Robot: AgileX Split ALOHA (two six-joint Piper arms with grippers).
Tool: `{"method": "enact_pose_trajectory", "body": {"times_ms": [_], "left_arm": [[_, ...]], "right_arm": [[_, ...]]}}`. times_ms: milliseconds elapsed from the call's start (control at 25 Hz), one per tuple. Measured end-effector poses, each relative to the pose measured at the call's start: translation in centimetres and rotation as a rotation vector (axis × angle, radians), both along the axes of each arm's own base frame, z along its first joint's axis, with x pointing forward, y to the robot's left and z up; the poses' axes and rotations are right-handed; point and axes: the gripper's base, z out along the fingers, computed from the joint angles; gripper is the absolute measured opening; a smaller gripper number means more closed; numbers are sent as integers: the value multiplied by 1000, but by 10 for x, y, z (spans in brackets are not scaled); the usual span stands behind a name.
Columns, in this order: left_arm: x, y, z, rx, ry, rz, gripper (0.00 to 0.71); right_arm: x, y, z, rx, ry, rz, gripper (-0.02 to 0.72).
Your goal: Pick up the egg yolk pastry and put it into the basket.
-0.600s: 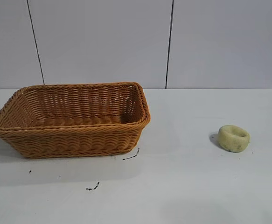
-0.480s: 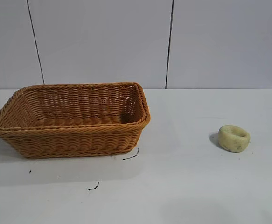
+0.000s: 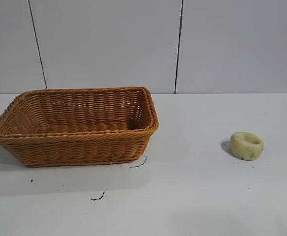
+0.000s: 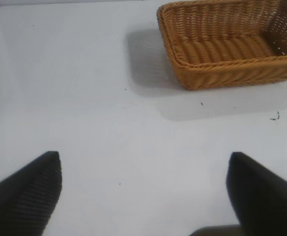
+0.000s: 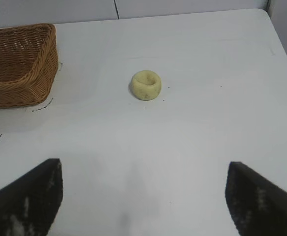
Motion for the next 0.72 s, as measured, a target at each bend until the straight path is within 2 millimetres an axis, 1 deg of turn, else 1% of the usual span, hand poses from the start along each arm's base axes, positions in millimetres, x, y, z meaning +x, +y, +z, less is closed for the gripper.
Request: {"method": "enact_pose_trajectory", "body": {"times_ms": [120, 280, 400, 560, 600, 720], "left_arm": [[0, 0, 0, 0, 0, 0, 693], [0, 0, 0, 0, 0, 0, 693], [0, 0, 0, 0, 0, 0, 693], [0, 0, 0, 0, 0, 0, 693], [0, 0, 0, 0, 0, 0, 693], [0, 0, 0, 0, 0, 0, 693]], "right_arm": [[14, 0, 11, -2, 63, 0, 689], [49, 1, 32, -5, 188, 0, 689], [89, 3, 41, -8, 303, -1, 689], [146, 4, 39, -12, 447, -3, 692], [165, 5, 36, -14, 496, -3, 692], [208, 6, 20, -34, 609, 13, 695]]}}
